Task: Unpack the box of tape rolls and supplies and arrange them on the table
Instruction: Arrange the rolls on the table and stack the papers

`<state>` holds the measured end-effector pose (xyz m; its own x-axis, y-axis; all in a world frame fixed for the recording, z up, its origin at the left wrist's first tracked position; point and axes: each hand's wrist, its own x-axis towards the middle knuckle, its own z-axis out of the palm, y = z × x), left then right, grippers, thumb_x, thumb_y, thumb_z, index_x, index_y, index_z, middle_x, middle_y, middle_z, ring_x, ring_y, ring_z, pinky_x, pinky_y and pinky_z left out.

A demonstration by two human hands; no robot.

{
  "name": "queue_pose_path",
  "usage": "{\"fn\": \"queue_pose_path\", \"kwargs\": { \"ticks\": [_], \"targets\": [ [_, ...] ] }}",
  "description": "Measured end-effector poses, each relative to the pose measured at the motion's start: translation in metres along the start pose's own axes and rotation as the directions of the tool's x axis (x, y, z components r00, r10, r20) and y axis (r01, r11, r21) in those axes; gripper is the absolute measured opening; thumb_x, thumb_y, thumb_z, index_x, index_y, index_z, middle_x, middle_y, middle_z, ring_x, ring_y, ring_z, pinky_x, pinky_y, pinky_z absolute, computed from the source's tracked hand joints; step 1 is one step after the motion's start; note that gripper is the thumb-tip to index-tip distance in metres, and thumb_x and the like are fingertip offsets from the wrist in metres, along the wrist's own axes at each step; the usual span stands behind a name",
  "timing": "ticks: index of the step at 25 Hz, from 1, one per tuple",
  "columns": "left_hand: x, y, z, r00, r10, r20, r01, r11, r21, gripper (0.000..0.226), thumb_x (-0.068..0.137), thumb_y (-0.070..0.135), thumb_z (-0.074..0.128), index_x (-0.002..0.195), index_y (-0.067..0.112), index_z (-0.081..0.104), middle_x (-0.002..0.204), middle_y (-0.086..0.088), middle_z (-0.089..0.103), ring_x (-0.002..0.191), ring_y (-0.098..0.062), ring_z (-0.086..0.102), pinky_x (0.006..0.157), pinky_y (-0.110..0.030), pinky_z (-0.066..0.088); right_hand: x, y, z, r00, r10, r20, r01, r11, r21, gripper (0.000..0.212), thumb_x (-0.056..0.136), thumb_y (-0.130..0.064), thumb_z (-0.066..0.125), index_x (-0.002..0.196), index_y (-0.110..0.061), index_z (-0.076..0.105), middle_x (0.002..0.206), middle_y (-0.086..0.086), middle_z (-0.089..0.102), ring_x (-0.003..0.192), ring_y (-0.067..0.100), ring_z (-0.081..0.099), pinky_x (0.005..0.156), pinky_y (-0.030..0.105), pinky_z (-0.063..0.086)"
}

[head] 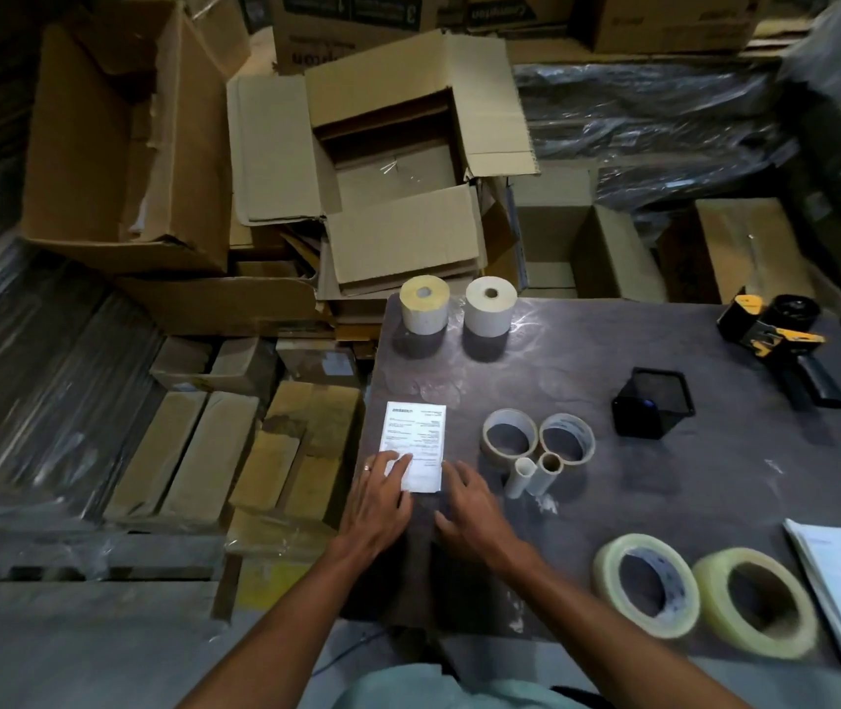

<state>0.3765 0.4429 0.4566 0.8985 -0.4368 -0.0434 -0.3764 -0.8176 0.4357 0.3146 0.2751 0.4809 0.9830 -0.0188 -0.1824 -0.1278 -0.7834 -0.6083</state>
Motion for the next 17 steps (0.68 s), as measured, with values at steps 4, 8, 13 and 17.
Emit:
{"fn": "queue_pose_path", "kwargs": {
  "ticks": [4,8,13,17],
  "targets": [
    [-0.032,0.034,0.006,0.999,0.014,-0.044,-0.016,0.999,-0.032,0.049,0.08,0.016,0.058,0.129,0.016,0.058,0.126,-0.006,0.057,0.112,-0.028,0.053,0.094,-0.042,0.05,-0.049,0.02,-0.004,0.998,-0.052,0.045,0.052,0.999,0.015,0.066,0.09,-0.025,0.058,0.149,-0.007,0.033,0.152,0.018,0.035,0.139,0.031,0.035,0.114,0.028,0.025],
    [-0.07,0.087,0.017,0.999,0.026,-0.018,-0.027,0.998,-0.053,0.052,0.084,0.021,0.056,0.135,0.018,0.053,0.128,-0.007,0.054,0.114,-0.027,0.051,0.097,-0.04,0.047,-0.103,0.053,-0.013,0.997,-0.068,0.035,0.066,0.996,0.058,0.069,0.085,-0.032,0.058,0.147,-0.009,0.037,0.15,0.015,0.039,0.139,0.029,0.038,0.116,0.035,0.029],
    [-0.103,0.156,0.039,0.992,0.12,0.028,-0.117,0.989,-0.092,0.055,0.084,0.021,0.058,0.139,0.019,0.051,0.132,-0.004,0.053,0.118,-0.023,0.05,0.104,-0.037,0.043,-0.168,0.09,-0.053,0.994,-0.05,-0.096,0.061,0.991,0.116,0.061,0.086,-0.027,0.059,0.143,-0.01,0.043,0.144,0.012,0.044,0.132,0.026,0.044,0.11,0.026,0.03],
    [-0.107,0.204,0.056,0.978,0.191,0.087,-0.183,0.979,-0.09,0.055,0.087,0.026,0.057,0.141,0.02,0.048,0.133,-0.003,0.051,0.118,-0.022,0.05,0.104,-0.038,0.044,-0.201,0.134,-0.094,0.98,0.026,-0.197,-0.001,0.992,0.127,0.058,0.087,-0.023,0.064,0.141,-0.013,0.045,0.14,0.01,0.047,0.129,0.026,0.046,0.109,0.036,0.038]
  ]
}}
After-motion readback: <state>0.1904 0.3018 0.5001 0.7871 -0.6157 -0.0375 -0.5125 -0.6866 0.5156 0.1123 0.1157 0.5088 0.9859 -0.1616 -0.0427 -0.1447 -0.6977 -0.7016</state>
